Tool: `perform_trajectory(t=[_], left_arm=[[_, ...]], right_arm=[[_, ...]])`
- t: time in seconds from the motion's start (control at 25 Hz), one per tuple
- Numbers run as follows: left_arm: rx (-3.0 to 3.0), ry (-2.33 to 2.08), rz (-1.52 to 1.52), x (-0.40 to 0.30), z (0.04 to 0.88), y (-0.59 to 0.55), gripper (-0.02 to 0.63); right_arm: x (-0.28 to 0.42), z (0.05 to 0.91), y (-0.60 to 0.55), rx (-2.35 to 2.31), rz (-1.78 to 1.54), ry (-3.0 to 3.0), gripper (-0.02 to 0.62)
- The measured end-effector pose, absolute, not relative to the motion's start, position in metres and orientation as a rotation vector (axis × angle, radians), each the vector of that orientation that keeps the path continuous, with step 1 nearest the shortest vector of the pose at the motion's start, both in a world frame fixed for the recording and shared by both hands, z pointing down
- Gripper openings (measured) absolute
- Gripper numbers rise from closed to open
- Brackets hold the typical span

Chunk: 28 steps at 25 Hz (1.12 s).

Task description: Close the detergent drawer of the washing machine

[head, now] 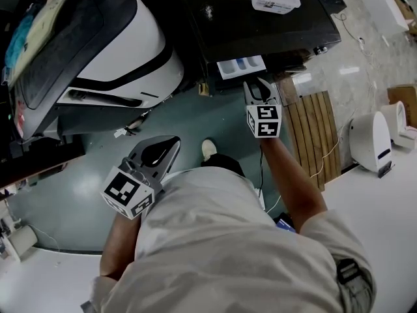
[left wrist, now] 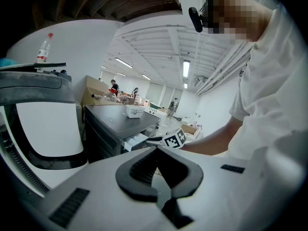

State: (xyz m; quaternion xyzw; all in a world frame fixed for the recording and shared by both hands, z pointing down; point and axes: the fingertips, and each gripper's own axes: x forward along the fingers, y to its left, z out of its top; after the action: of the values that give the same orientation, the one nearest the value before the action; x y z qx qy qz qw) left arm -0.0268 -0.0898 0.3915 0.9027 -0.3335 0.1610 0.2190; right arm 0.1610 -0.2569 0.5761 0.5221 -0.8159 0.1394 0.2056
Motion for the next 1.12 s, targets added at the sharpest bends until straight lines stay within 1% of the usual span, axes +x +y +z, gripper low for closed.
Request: perform_trajectory(t=[1.12], left_arm=[[2.495,-0.937,0.453,-0.035,0.393,-0.105,-0.006]], right_arm=[[0.152,0.576,-0.284,1.462,0.37,-2.275,0.115]])
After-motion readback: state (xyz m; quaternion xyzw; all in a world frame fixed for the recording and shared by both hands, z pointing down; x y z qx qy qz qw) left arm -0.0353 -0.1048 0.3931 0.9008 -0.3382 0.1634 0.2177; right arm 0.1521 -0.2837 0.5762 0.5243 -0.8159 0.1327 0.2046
